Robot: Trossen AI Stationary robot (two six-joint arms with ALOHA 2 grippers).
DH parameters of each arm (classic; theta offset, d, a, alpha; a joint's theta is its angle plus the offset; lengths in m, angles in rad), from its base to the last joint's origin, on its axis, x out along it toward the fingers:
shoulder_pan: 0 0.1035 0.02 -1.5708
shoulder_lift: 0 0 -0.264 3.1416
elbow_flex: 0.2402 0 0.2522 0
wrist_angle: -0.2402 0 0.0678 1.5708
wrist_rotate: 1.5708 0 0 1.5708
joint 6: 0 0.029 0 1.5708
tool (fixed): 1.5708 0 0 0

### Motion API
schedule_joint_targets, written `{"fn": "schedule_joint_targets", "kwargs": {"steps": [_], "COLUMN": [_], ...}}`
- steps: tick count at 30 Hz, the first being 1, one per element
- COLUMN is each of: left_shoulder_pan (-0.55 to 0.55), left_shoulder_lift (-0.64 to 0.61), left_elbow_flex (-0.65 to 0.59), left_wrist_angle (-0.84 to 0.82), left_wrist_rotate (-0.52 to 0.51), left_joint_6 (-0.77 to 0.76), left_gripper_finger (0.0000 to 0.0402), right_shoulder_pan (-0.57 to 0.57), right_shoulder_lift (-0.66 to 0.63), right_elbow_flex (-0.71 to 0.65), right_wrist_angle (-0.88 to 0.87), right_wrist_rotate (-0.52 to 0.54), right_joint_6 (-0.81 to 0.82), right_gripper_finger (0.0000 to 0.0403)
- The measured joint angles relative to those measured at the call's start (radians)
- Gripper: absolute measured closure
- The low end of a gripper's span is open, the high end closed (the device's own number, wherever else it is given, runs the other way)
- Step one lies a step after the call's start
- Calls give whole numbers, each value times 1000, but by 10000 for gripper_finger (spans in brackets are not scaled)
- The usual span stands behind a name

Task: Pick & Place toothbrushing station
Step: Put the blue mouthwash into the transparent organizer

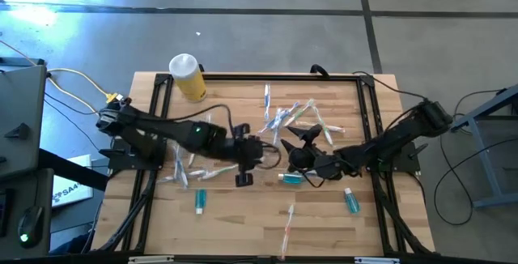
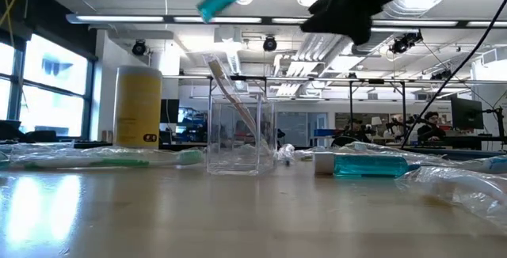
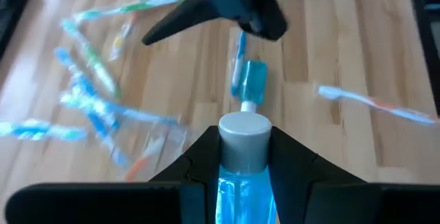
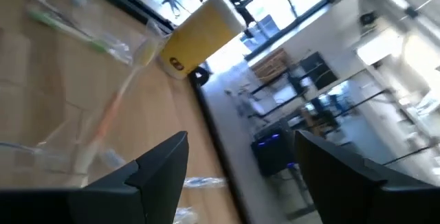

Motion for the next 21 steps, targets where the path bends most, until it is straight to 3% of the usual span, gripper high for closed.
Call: {"fn": "schedule_joint_targets", "kwargs": {"steps": [4,7,12,21], "left_shoulder_pan": [72,104,127,130], "left_shoulder_lift": [-32,-51,-55,-55], "left_elbow_flex": [-134,-230,-387,-663], "left_wrist_angle": [217,387,689,1137], "left_wrist_rotate": [77,130,204,206], "left_joint_6": [84,142,207,261], "left_gripper_finger": [318,318,318,318], "right_shoulder_pan": [13,12,3,-7], "right_shoulder_lift": [-107,-181,-252,-266], "right_elbow_flex": [0,0,0,0], "right_wrist_angle": [-238,-388,-483,-489], "right_wrist_rotate": [-74,-201,-407,-443], "right_joint_6": [214,359,468,478], "right_gripper_finger": [144,144,144,144]}}
